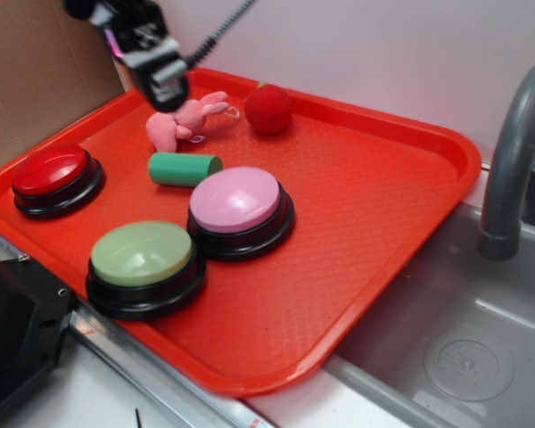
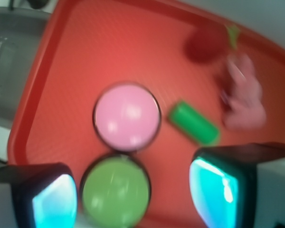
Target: Push the pink button.
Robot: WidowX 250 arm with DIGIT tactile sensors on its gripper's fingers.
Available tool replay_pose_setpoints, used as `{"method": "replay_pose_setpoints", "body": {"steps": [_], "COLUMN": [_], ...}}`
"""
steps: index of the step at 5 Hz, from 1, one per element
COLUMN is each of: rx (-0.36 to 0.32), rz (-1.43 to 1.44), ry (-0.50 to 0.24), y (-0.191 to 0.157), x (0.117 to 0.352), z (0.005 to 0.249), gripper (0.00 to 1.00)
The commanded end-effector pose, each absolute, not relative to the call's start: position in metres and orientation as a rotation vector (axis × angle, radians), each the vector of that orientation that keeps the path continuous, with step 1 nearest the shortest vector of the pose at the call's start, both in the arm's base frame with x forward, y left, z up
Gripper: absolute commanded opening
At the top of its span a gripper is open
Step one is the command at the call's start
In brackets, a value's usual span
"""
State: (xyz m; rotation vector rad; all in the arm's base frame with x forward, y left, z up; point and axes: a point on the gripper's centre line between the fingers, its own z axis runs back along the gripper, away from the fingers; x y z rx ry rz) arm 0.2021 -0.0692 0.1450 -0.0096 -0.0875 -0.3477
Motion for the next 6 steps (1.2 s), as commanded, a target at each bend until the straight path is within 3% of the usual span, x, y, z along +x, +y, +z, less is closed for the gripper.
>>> {"method": "replay_pose_setpoints", "body": {"steps": [1, 3, 4, 6], "rx": [-0.057, -0.049, -0.002, 0.008], "rz": [-0.554, -0.588, -0.591, -0.619], "ry": [-0.079, -0.038, -0.008, -0.042], "y": [-0.081, -0.079, -0.08, -0.097], "x": [0.219, 0.211, 0.21, 0.217], "z": [0.086, 0.065, 0.058, 0.064], "gripper": [1.0, 1.0, 1.0, 1.0]}}
